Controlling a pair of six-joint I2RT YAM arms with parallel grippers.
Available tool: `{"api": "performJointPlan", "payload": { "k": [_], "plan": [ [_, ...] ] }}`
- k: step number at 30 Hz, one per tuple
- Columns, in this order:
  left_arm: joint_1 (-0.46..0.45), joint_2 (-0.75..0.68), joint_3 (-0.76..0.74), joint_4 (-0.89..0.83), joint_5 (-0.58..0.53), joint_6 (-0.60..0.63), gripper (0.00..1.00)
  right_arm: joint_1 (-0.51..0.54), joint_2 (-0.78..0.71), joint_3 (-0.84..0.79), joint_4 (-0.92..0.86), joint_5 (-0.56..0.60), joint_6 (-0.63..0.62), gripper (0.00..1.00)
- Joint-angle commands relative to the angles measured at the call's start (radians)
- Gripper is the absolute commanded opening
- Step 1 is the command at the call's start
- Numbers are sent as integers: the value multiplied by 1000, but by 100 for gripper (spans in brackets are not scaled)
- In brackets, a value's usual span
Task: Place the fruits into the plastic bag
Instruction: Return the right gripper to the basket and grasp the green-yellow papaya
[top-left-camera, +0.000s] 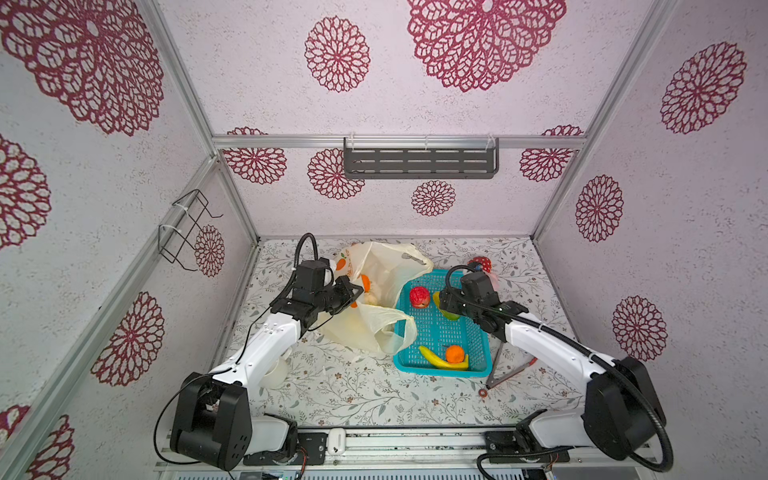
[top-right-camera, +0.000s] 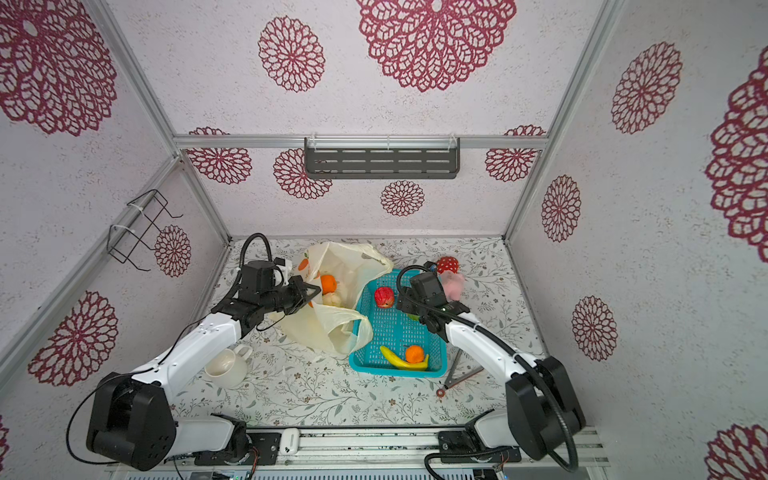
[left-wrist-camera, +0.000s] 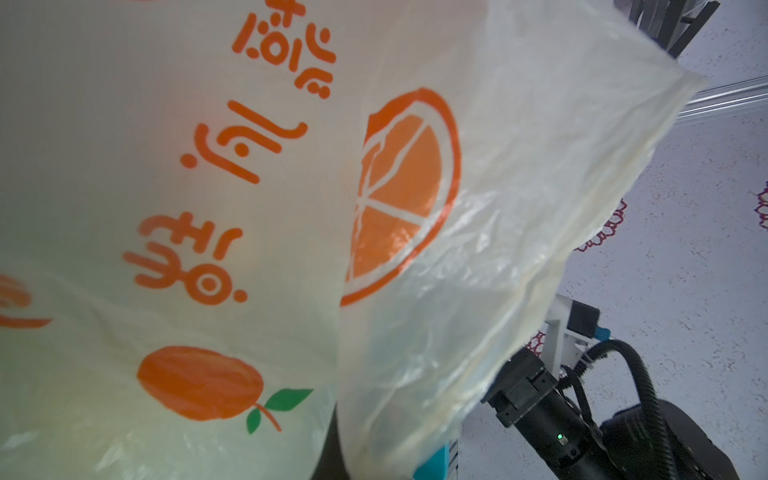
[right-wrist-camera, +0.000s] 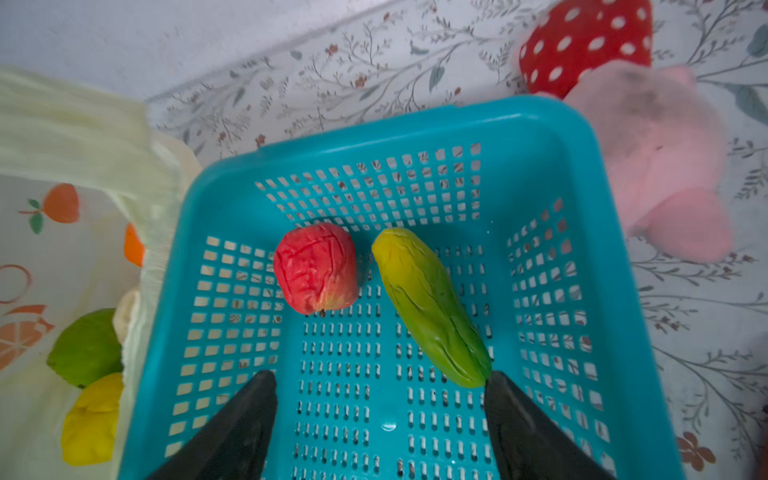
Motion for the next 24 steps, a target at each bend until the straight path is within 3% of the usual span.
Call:
{"api": "performJointPlan", "payload": {
  "k": [1, 9, 15, 19, 24],
  "plan": [
    [-5, 3, 20, 4, -8, 5, 0, -9, 79, 108, -122, -19, -65, 81],
    [-5, 1, 12, 2, -12, 7, 0, -46, 242, 210, -194, -12, -108, 81],
    [-5, -3, 6, 3, -12, 7, 0, -64, 300, 208, -158, -89, -114, 74],
    [-5, 3, 6, 8, -11, 7, 0, -63, 337, 194, -122, -137, -90, 65],
    [-5, 3, 4, 10, -10, 5, 0, -63, 358, 166, -71, -187, -51, 43]
  ]
}}
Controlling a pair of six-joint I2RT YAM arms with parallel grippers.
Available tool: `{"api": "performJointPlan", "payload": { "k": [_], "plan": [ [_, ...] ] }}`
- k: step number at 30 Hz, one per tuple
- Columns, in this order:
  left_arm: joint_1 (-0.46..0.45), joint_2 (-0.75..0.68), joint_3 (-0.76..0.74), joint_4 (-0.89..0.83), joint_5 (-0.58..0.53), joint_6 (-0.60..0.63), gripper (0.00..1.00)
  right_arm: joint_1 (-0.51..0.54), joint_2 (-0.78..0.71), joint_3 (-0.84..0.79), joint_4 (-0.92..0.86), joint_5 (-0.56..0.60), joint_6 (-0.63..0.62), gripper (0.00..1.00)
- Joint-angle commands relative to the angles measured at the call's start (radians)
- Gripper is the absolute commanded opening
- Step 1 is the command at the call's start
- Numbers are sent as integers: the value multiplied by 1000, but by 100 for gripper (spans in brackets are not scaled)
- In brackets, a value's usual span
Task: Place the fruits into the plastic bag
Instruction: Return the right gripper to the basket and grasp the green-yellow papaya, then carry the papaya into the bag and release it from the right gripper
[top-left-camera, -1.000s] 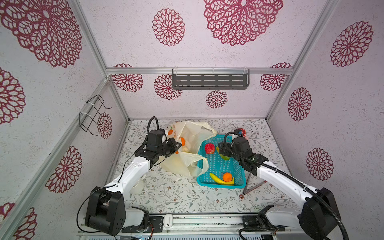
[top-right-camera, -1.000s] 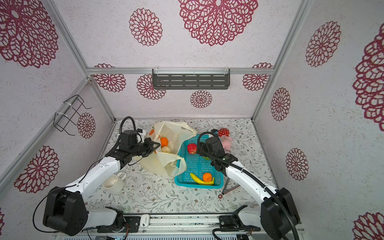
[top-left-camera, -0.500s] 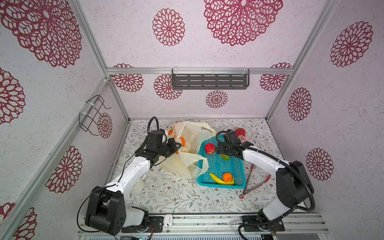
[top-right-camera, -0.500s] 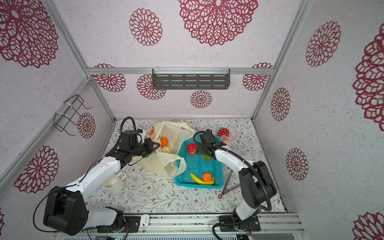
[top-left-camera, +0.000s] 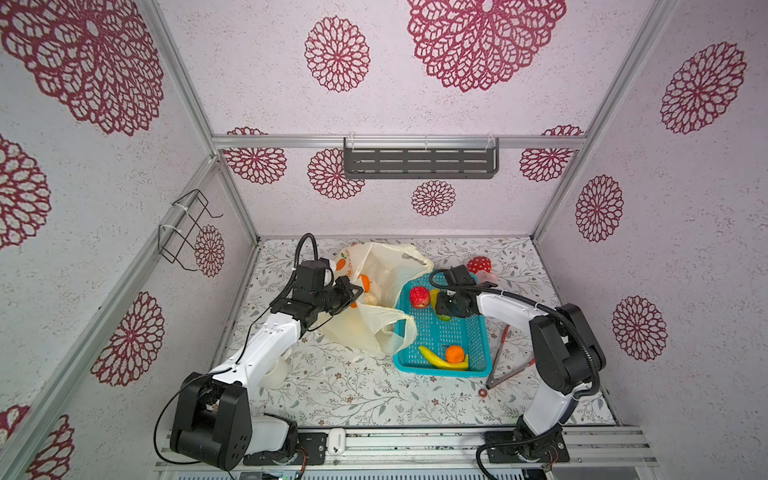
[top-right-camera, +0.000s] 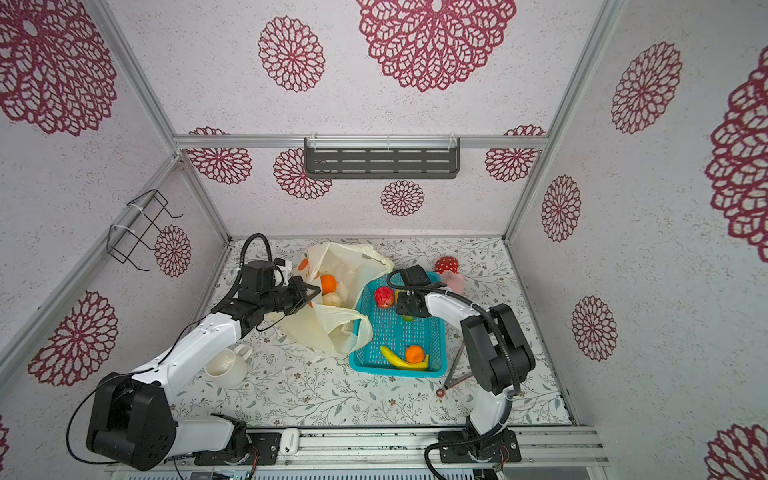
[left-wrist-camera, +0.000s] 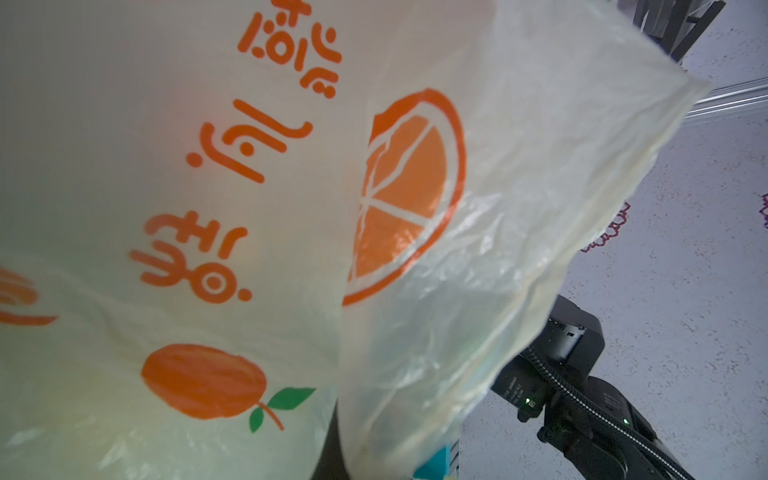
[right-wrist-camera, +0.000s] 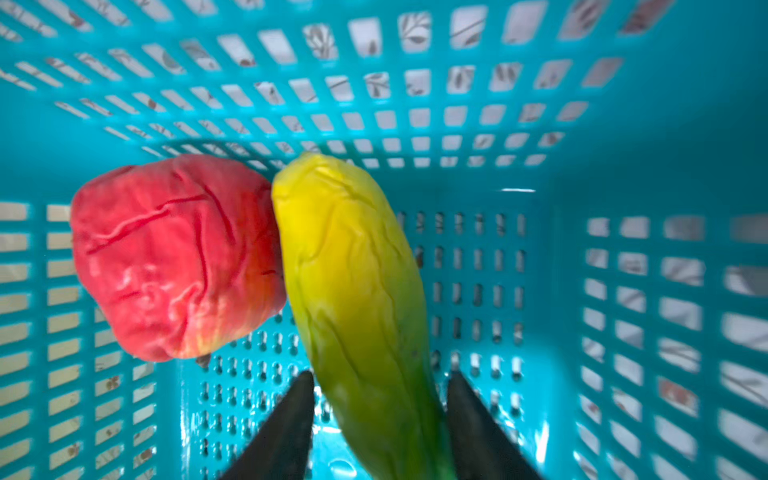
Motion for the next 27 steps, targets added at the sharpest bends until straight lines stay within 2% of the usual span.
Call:
{"api": "performJointPlan", "payload": {
  "k": [1, 5, 11, 13, 15, 20, 27],
  "plan": [
    [-5, 0, 4, 17, -7, 4, 0, -1, 2, -11, 35, -48, 31, 42],
    [-5, -2, 0, 17, -7, 5, 0, 0, -3, -16, 39, -39, 33, 42],
    [-5, -8, 1, 9, -13, 3, 0, 0, 13, -30, 50, -29, 59, 55],
    [-5, -13, 2, 6, -13, 5, 0, -1, 24, -34, 54, -27, 74, 56],
    [-5, -18, 2, -3, -18, 8, 0, 0, 28, -37, 59, -25, 80, 51],
    [-5, -27, 2, -30, -49, 13, 0, 0, -30, -66, 79, 10, 97, 31],
    [-5, -20, 15, -79, -108, 21, 0, 20, -255, -178, 149, 142, 185, 26]
  ]
}}
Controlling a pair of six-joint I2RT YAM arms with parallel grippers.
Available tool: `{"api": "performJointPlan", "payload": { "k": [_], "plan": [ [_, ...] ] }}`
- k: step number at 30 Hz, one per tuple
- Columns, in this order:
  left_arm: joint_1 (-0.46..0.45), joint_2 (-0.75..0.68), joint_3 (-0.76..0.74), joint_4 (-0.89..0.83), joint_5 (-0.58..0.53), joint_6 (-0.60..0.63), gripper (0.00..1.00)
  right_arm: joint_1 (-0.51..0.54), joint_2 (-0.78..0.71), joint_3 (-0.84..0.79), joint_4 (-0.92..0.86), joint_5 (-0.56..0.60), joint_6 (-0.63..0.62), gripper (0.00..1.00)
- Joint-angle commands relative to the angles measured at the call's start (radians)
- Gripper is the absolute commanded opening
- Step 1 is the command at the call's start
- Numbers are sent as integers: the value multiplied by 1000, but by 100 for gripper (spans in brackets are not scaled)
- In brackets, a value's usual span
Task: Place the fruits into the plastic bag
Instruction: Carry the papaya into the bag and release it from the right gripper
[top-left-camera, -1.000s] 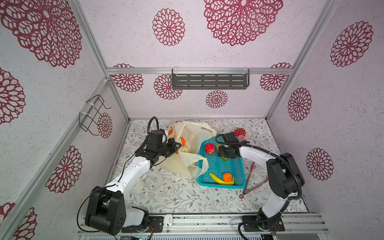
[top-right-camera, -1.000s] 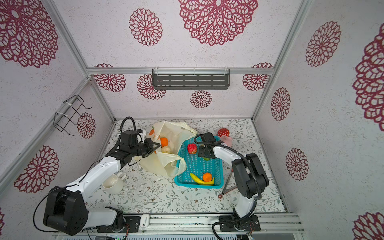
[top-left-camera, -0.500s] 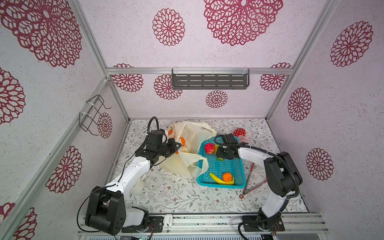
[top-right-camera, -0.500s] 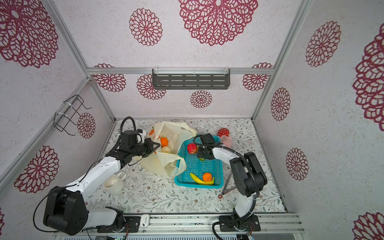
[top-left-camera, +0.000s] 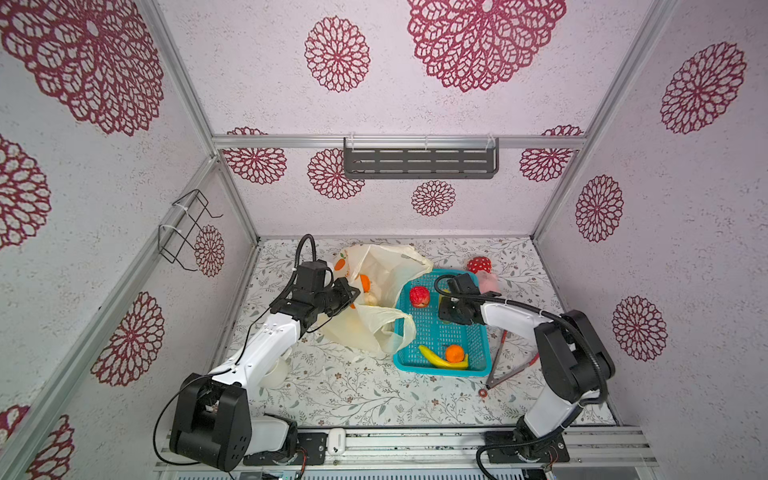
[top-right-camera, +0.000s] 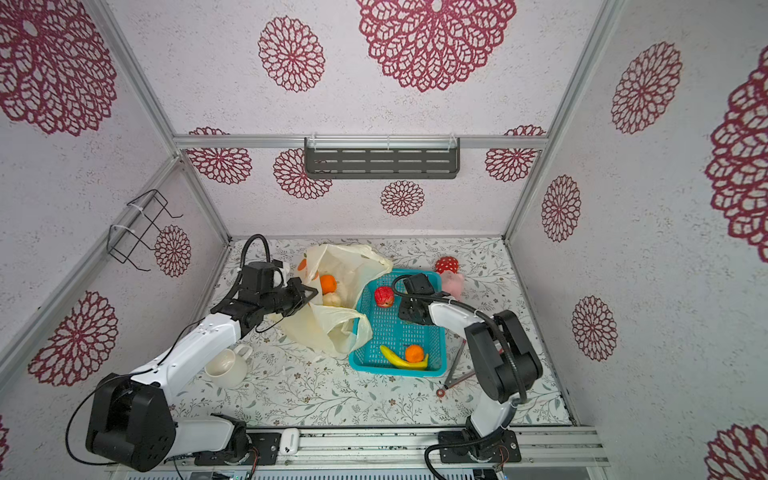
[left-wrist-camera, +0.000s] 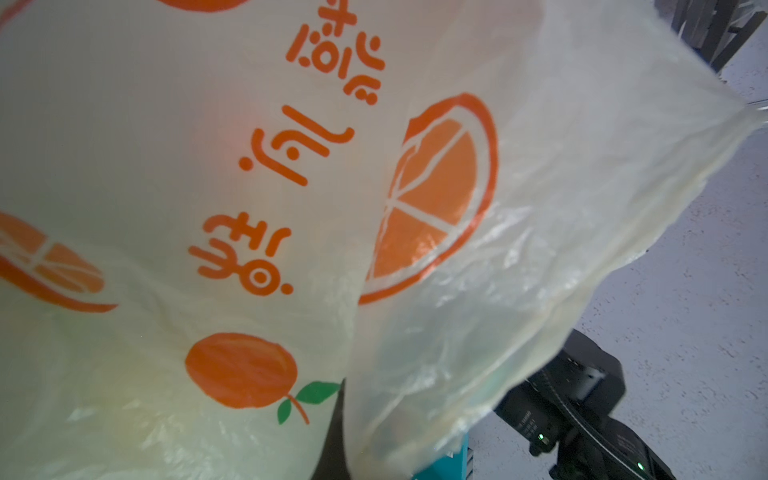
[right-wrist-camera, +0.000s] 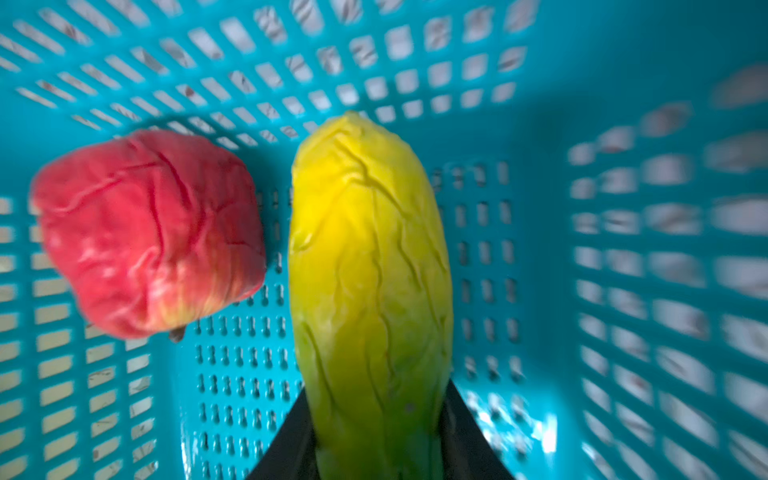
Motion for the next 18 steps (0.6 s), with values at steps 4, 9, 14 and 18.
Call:
{"api": "performJointPlan", "payload": {
  "k": [4, 9, 14, 18],
  "plan": [
    [-5, -15, 27, -49, -50, 26, 0, 125, -300, -125, 179, 272, 53, 26],
    [-5, -14, 31, -63, -56, 34, 0, 268, -412, -174, 370, 328, -92, 26],
    [-5, -10, 40, -74, -57, 40, 0, 331, -366, -140, 493, 86, -274, 27],
    [-5, -16, 44, -84, -62, 43, 0, 336, -199, 3, 385, -159, -263, 27]
  ]
}}
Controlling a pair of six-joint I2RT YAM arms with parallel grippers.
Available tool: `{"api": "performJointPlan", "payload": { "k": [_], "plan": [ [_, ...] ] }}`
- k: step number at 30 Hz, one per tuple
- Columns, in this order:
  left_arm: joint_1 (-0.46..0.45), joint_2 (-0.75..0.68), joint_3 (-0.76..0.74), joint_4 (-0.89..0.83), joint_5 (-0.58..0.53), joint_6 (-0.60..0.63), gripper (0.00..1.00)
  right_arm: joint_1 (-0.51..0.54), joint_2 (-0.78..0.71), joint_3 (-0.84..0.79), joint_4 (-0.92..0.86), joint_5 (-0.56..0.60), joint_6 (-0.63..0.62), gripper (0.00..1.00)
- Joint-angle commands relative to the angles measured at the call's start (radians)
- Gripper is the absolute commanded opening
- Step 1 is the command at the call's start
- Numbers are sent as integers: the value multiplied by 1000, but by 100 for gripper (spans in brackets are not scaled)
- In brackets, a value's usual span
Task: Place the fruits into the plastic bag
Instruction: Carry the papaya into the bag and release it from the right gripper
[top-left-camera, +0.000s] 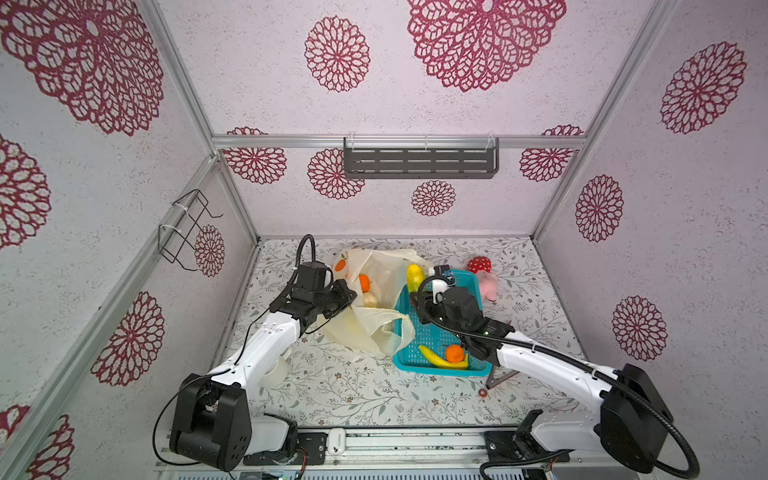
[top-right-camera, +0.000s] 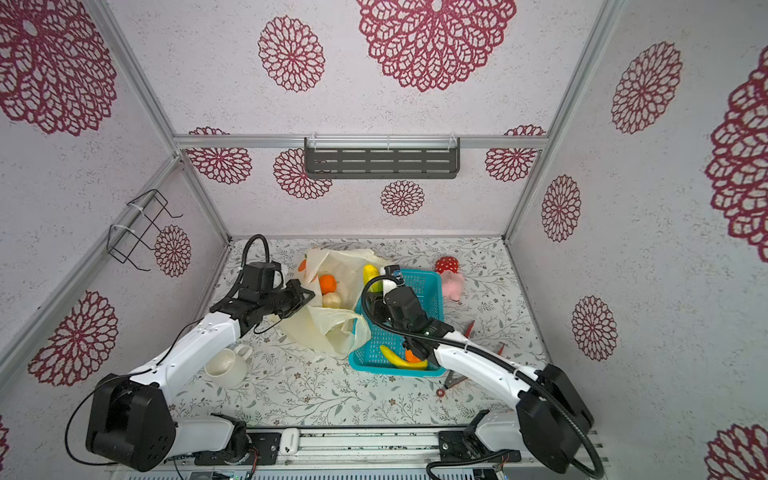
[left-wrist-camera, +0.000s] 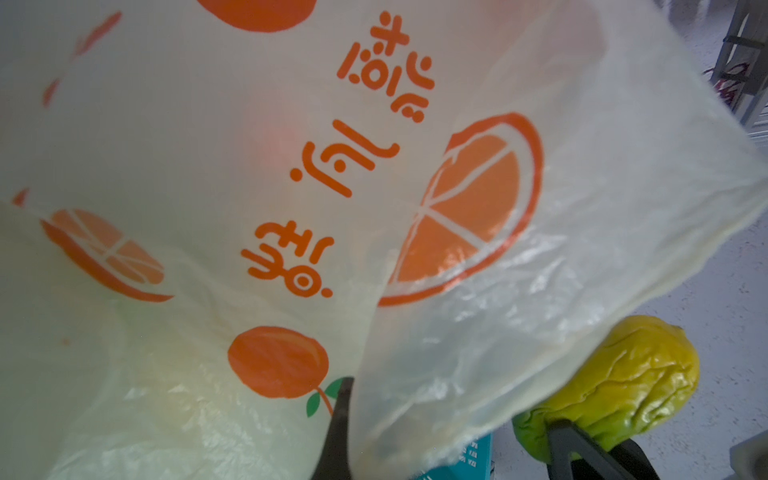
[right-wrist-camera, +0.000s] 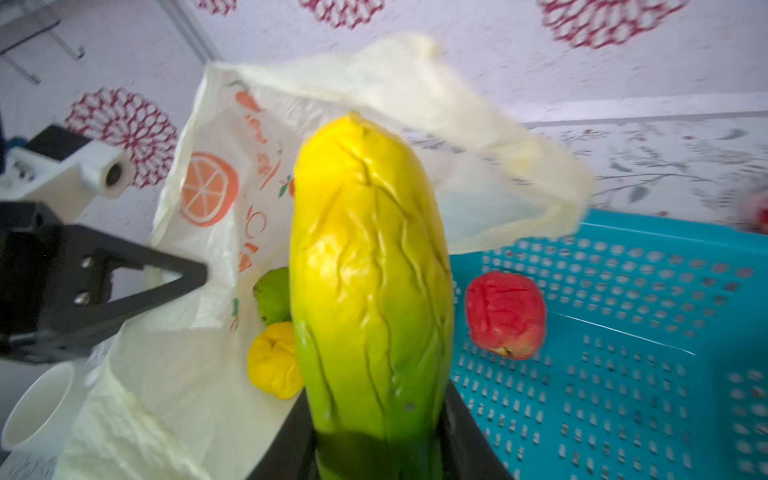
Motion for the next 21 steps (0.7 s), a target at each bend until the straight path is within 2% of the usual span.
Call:
{"api": "performJointPlan", "payload": {
  "k": [1, 4, 10, 14, 15, 17, 18, 21],
  "plan": [
    [-4, -19, 23, -15, -21, 14, 0, 7, 133, 135, -33, -266, -47, 28],
    [-5, -25, 16, -17, -26, 13, 0, 9, 249, 239, -78, -337, -37, 28],
    [-6, -37, 6, -26, -33, 11, 0, -6, 411, 450, -220, -228, 11, 30],
    [-6, -53, -2, -29, -40, 14, 0, -36, 502, 549, -276, -241, 63, 35],
    [-6, -54, -2, -30, -42, 14, 0, -44, 516, 559, -273, -250, 79, 39],
    [-6, -56, -2, -31, -42, 14, 0, -59, 527, 564, -260, -268, 106, 57],
    [-5, -54, -2, -32, -41, 14, 0, -66, 526, 560, -253, -274, 117, 63],
    [-5, -54, -3, -31, -40, 13, 0, -74, 491, 526, -226, -279, 115, 68]
  ]
}}
